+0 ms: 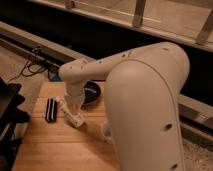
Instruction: Knock the bottle over
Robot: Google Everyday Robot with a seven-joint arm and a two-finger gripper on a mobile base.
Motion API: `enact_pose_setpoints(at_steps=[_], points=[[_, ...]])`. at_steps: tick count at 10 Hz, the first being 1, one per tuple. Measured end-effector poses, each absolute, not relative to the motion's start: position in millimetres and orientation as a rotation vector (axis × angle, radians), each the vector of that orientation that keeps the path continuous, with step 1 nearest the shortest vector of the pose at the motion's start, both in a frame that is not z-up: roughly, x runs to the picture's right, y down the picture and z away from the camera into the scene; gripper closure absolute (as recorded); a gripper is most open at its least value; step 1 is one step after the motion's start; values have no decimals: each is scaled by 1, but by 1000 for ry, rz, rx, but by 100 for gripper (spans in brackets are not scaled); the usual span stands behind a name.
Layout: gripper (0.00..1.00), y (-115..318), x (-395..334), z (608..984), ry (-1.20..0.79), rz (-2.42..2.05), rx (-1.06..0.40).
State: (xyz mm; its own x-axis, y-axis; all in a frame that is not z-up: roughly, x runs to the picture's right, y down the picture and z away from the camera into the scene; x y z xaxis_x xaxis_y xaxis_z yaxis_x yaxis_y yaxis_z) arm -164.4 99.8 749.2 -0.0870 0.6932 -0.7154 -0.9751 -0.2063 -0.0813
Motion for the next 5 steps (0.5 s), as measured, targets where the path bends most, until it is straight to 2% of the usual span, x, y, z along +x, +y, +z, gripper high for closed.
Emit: enact_pose_setpoints(at_steps=[3,5], points=[[100,44,-169,732,384,1665,-680],[100,37,-168,718,399,1657,-694]])
